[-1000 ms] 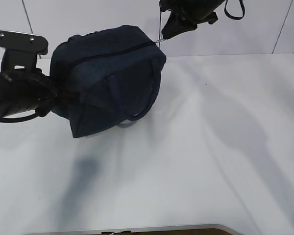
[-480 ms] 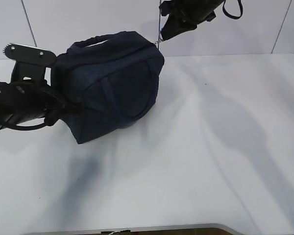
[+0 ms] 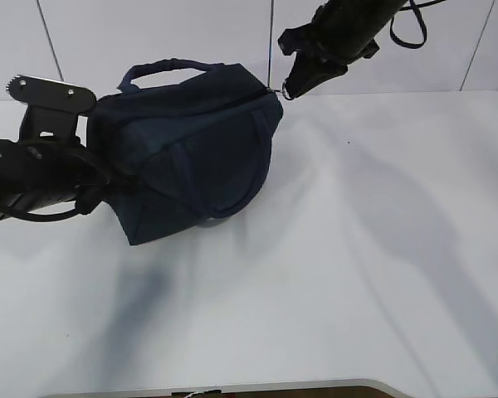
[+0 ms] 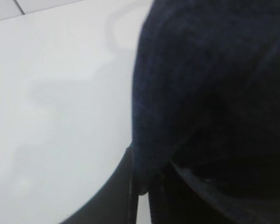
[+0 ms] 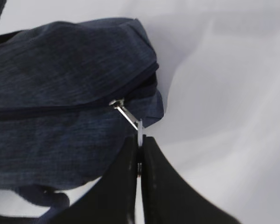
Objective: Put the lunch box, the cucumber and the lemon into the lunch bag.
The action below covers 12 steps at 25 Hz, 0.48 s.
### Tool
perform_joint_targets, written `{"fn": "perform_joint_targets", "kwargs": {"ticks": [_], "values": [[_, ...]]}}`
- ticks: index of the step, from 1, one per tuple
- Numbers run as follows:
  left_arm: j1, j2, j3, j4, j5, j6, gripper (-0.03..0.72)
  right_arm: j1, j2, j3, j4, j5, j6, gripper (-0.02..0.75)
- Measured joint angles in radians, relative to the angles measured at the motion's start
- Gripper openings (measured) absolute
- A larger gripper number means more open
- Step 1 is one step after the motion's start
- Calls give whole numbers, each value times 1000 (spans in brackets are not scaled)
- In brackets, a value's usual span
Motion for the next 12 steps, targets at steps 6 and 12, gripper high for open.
{"fn": "perform_joint_targets", "kwargs": {"ticks": [6, 12], "values": [[0, 9, 0, 36, 30, 0, -1, 0, -125, 143, 15, -4, -11, 5], [1, 35, -5, 93, 30, 0, -1, 0, -241, 250, 17, -2, -22, 5]]}}
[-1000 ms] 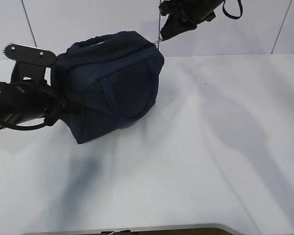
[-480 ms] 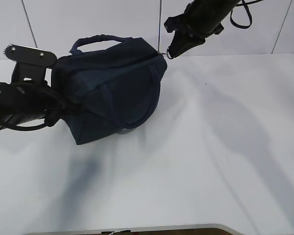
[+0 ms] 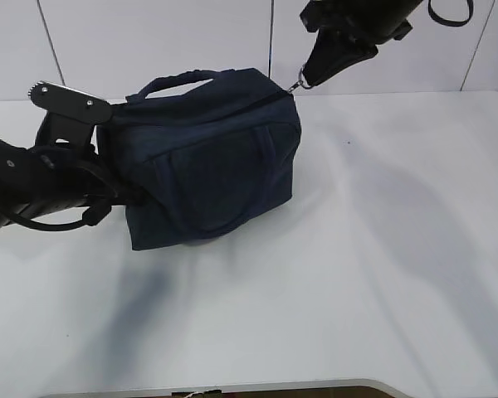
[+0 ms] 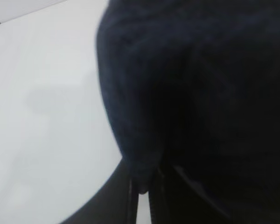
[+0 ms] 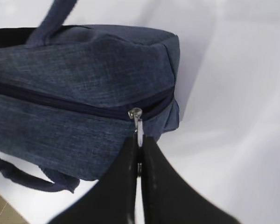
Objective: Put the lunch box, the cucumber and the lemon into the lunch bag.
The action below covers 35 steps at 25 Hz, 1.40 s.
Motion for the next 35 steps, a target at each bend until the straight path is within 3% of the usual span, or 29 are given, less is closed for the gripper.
{"fn": "perform_joint_targets", "kwargs": {"ticks": [12, 23, 35], "values": [[-2, 6, -1, 13, -13, 0, -2, 1, -128, 218, 39, -6, 5, 5], [-2, 7, -1, 41, -8, 0, 1, 1, -126, 223, 53, -10, 349, 5], [-2, 7, -1, 41, -8, 0, 6, -5, -97, 223, 120, -68, 591, 5]]}}
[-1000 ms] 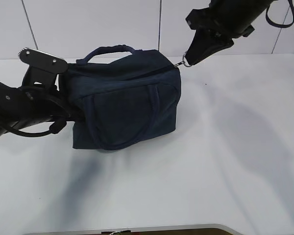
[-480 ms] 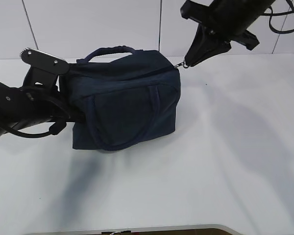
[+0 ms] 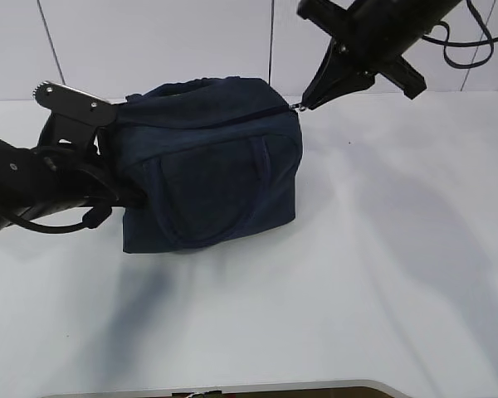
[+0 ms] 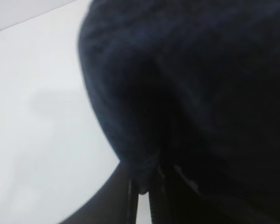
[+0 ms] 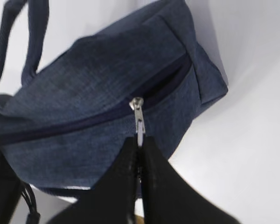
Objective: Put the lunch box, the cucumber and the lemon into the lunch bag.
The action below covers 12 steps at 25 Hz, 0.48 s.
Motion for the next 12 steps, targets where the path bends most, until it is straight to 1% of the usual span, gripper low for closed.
{"fn": "perform_joint_targets", "kwargs": {"ticks": [7, 12], "values": [[0, 0, 0, 2, 0, 0, 8, -52, 11, 0, 22, -31, 65, 5], [0, 0, 0, 4, 2, 0, 8, -65, 26, 0, 50, -58, 102, 5]]}}
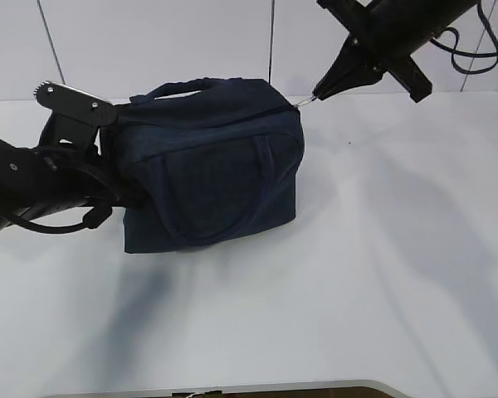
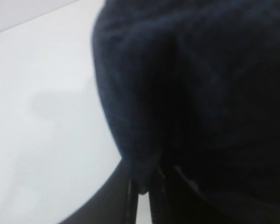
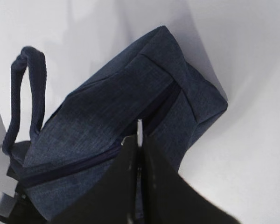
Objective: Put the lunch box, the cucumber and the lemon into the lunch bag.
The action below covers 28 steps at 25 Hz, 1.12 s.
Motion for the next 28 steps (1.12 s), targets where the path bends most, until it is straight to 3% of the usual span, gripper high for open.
{"fn": "perform_joint_targets", "kwargs": {"ticks": [11, 28], "values": [[0, 0, 0, -2, 0, 0, 1, -8, 65, 0, 159, -65, 36, 5], [1, 0, 0, -5, 0, 0, 1, -28, 94, 0, 164, -79, 78, 5]]}}
